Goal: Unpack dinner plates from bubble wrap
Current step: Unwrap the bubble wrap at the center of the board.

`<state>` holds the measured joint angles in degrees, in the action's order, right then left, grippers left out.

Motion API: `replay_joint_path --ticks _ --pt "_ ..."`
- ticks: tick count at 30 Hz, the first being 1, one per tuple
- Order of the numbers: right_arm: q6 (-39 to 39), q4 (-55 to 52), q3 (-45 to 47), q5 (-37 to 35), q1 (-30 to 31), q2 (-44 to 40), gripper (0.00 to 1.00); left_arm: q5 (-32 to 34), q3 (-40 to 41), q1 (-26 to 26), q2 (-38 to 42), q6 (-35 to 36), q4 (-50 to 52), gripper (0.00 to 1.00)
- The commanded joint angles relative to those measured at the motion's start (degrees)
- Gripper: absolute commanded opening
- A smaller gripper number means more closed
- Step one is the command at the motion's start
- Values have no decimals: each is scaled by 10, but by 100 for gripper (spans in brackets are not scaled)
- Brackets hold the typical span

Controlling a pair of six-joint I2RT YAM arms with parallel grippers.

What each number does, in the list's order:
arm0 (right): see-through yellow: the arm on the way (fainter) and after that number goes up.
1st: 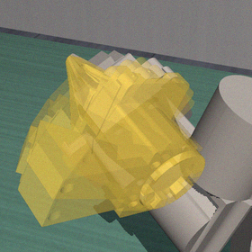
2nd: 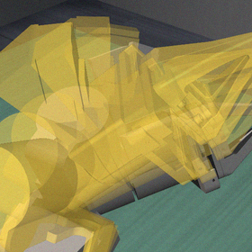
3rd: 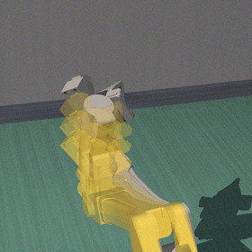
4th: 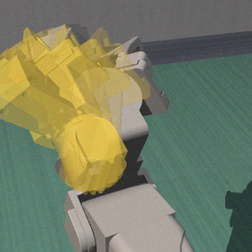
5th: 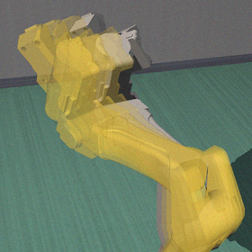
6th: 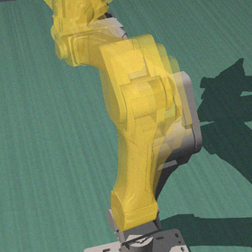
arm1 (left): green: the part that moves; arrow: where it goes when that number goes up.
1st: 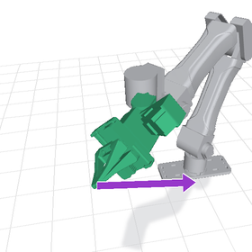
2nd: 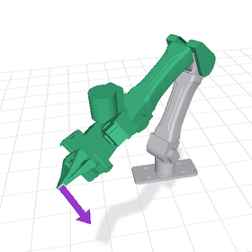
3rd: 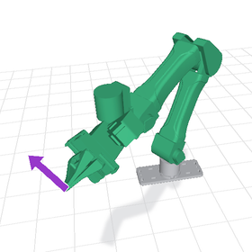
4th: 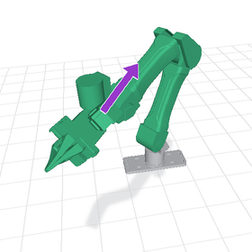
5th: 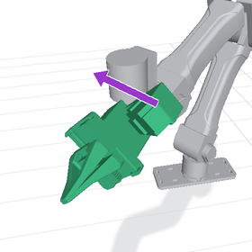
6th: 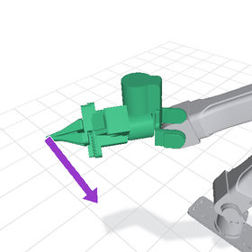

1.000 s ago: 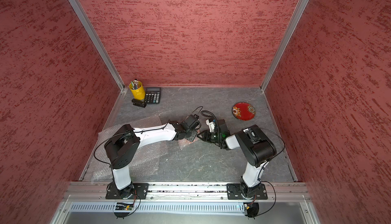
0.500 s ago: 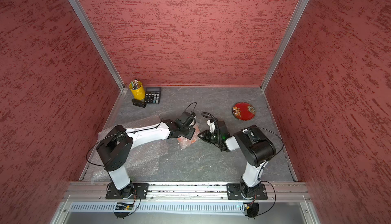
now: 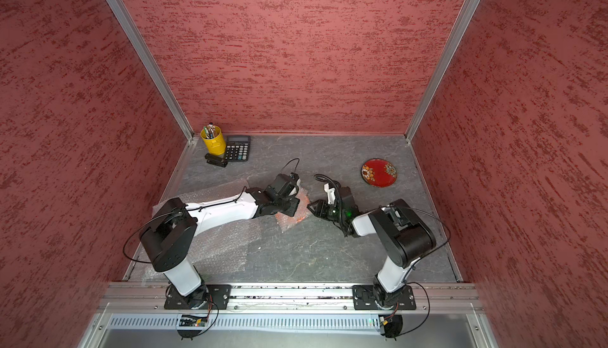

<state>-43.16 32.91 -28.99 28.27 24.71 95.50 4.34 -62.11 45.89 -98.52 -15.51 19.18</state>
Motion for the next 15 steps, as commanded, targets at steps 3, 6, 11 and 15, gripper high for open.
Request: replay_joint_path --ticks 3,6,11,15 --pt "52 -86 -35 -83 4 -36 47 41 17 7 33 -22 -17 0" --pt "79 -116 -65 -88 5 -30 47 60 29 11 45 -38 -24 0" --pt "112 -136 -119 -63 12 3 44 80 62 16 74 -81 -51 0" --pt "122 -148 -160 -52 23 34 39 88 88 22 92 -102 -78 0"
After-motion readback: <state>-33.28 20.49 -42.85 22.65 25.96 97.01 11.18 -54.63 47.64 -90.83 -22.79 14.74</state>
